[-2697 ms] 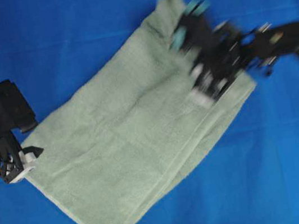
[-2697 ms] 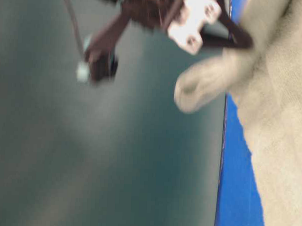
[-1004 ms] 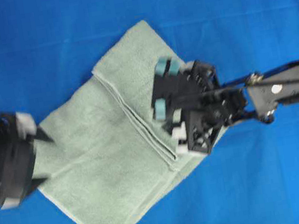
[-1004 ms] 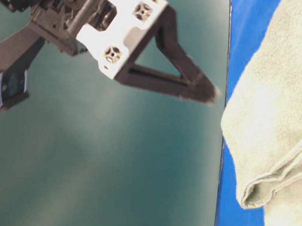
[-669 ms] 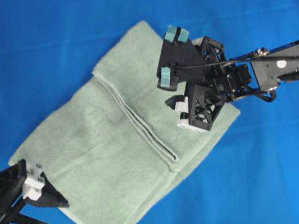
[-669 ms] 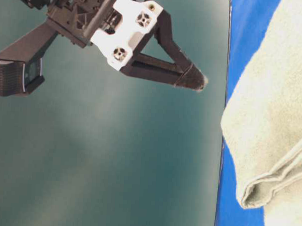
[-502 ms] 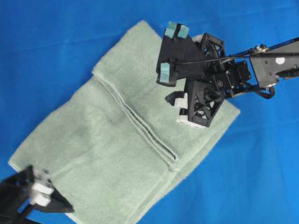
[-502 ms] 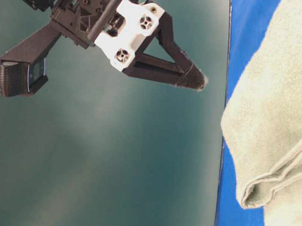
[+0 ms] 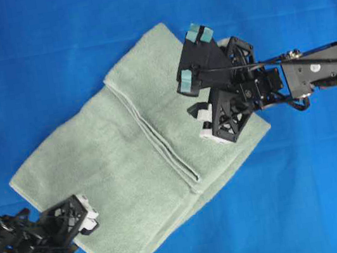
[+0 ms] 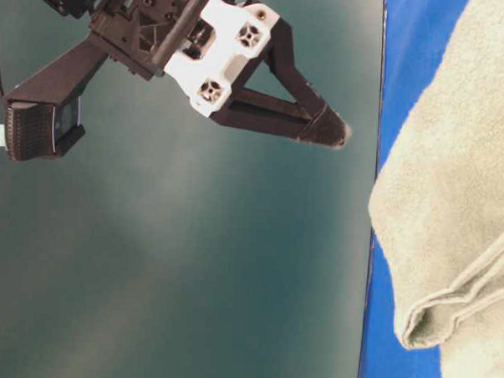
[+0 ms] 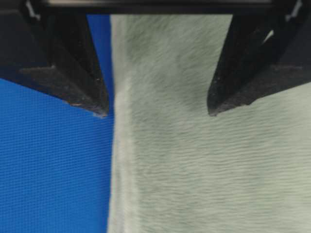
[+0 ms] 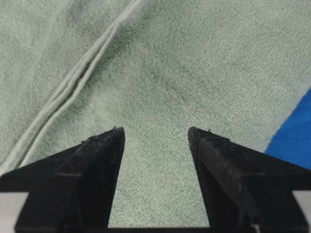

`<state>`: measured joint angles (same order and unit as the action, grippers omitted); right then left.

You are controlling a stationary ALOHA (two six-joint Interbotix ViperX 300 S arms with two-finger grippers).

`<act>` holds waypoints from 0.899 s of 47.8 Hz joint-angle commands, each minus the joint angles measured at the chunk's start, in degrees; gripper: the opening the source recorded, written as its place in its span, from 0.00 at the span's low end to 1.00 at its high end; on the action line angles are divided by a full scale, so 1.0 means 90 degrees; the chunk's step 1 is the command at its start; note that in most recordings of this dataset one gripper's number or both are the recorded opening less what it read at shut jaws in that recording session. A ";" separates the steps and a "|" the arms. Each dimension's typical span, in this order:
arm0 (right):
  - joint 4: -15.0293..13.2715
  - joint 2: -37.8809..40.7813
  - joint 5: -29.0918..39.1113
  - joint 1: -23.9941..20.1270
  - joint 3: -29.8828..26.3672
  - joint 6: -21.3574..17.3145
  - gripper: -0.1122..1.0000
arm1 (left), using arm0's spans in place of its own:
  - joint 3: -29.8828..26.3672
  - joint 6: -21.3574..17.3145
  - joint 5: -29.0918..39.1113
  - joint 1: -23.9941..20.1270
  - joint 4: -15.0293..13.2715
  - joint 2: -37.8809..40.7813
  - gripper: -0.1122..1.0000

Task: Fold a bath towel.
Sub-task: 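Move the left gripper to the towel's lower end and grasp it, then fold the lower end up over the towel with the left gripper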

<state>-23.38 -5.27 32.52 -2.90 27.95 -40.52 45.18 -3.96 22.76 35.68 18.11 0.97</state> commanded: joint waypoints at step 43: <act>-0.0029 -0.0371 0.0166 0.0010 0.0264 -0.0020 0.63 | -0.1650 -0.1172 0.3174 -0.0859 0.0293 -0.0674 0.18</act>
<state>-23.47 -6.33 33.49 -2.90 30.23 -40.69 34.72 -11.69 45.26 31.55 19.69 -3.34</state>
